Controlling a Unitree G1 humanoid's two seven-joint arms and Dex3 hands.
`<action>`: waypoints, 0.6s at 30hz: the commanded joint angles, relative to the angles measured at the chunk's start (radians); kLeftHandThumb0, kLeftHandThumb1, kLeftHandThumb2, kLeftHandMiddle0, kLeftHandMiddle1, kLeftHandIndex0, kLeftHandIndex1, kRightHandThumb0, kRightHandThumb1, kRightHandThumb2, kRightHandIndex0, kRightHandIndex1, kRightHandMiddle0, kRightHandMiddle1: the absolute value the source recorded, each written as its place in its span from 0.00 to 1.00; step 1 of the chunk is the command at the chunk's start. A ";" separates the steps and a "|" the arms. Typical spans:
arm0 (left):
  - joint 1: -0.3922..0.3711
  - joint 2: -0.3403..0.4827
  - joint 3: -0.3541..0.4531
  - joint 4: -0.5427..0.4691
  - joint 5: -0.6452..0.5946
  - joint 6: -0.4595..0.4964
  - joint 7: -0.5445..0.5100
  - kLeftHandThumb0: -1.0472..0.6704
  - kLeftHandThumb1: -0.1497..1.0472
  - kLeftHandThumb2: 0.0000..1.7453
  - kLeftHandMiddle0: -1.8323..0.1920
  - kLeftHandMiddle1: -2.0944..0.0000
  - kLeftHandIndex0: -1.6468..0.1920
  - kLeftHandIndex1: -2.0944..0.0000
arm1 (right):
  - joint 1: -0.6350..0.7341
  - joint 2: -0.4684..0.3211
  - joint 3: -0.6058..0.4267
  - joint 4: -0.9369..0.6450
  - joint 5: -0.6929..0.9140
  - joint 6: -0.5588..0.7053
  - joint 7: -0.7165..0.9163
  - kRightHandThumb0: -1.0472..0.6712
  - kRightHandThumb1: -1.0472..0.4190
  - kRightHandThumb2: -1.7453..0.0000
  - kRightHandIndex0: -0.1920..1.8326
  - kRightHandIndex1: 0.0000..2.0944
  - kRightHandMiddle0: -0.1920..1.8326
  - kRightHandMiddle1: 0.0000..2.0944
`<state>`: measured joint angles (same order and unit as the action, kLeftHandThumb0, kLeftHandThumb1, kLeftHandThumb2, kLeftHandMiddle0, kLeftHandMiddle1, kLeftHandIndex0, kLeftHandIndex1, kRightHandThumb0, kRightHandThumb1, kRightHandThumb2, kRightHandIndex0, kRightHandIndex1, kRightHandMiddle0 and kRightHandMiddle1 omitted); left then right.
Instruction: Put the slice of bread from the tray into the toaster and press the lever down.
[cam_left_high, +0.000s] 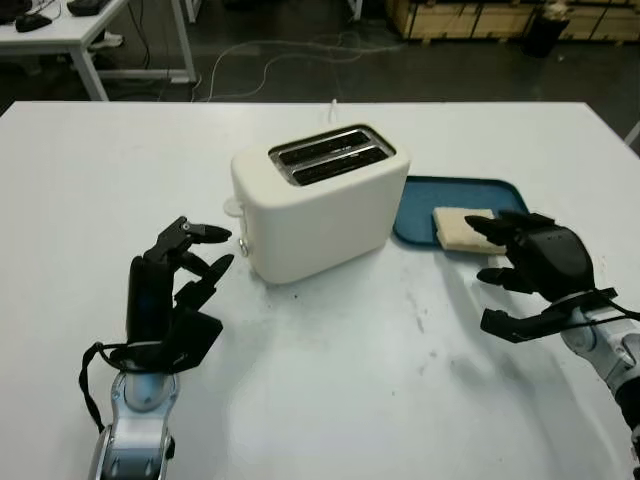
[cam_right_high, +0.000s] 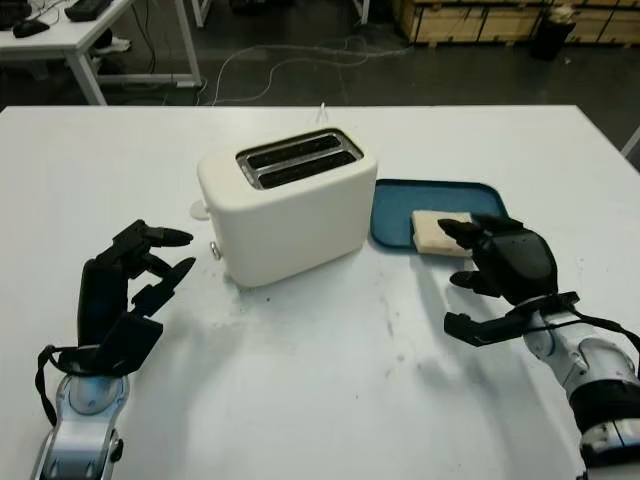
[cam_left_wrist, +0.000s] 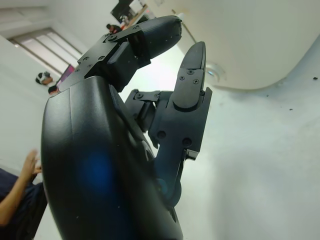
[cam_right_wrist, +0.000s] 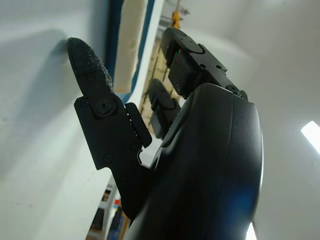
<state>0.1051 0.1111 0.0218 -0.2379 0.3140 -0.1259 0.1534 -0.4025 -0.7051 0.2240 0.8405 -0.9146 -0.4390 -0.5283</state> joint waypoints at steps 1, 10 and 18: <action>-0.005 0.003 -0.006 0.000 0.004 -0.002 -0.005 0.46 0.89 0.09 0.59 0.23 0.57 0.53 | -0.034 -0.011 0.025 0.038 0.003 0.011 -0.038 0.30 0.20 0.99 0.35 0.00 0.34 0.00; -0.004 0.001 -0.008 0.001 -0.005 -0.007 -0.007 0.47 0.89 0.09 0.59 0.23 0.56 0.54 | -0.078 -0.012 0.093 0.121 0.007 0.020 -0.135 0.33 0.19 1.00 0.37 0.01 0.36 0.01; -0.006 0.000 -0.015 0.001 0.010 -0.009 0.001 0.46 0.89 0.09 0.58 0.24 0.56 0.53 | -0.124 -0.004 0.146 0.183 0.004 0.052 -0.157 0.34 0.16 0.99 0.37 0.01 0.37 0.01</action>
<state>0.1051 0.1109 0.0107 -0.2379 0.3157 -0.1258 0.1508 -0.5080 -0.7057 0.3605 1.0160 -0.9145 -0.4032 -0.6732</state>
